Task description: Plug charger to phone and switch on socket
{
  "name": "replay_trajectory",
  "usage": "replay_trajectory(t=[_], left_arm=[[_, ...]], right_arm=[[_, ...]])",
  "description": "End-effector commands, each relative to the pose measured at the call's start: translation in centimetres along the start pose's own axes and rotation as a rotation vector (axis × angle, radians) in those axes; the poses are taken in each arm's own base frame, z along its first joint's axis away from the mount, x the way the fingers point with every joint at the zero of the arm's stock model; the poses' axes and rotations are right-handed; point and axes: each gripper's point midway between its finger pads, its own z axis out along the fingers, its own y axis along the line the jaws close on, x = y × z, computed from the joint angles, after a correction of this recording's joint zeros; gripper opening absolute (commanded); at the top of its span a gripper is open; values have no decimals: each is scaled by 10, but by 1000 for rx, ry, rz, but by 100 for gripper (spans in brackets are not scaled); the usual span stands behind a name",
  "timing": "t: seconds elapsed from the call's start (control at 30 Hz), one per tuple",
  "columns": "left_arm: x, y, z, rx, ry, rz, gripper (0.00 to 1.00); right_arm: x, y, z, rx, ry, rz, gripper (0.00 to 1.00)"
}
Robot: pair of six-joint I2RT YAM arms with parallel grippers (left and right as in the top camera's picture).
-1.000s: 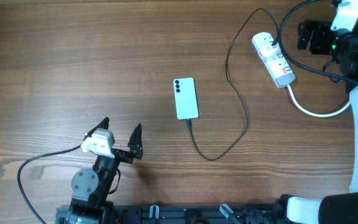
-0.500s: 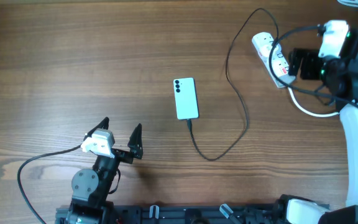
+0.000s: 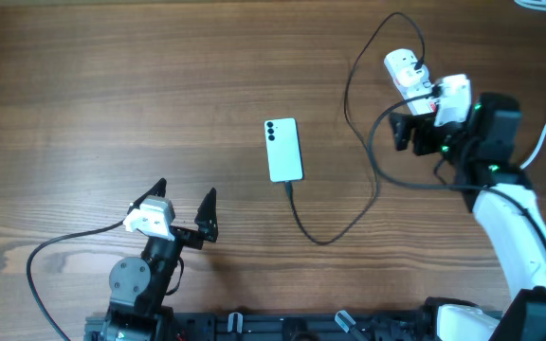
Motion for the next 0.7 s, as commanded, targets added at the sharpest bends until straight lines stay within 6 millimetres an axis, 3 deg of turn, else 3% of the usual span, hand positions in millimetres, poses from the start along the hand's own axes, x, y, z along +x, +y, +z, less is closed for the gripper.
replay_trajectory(t=[0.0,0.1,0.37,0.67], left_arm=[[1,4,0,-21,-2,0,100],[1,4,0,-21,-2,0,100],[1,4,0,-21,-2,0,100],[1,4,0,-22,-1,0,100]], right_arm=[[12,27,7,-73,-26,-54,100],[25,38,12,-92,-36,-76,100],[67,41,13,-101,29,-51,100],[118,45,-1,-73,25,-54,100]])
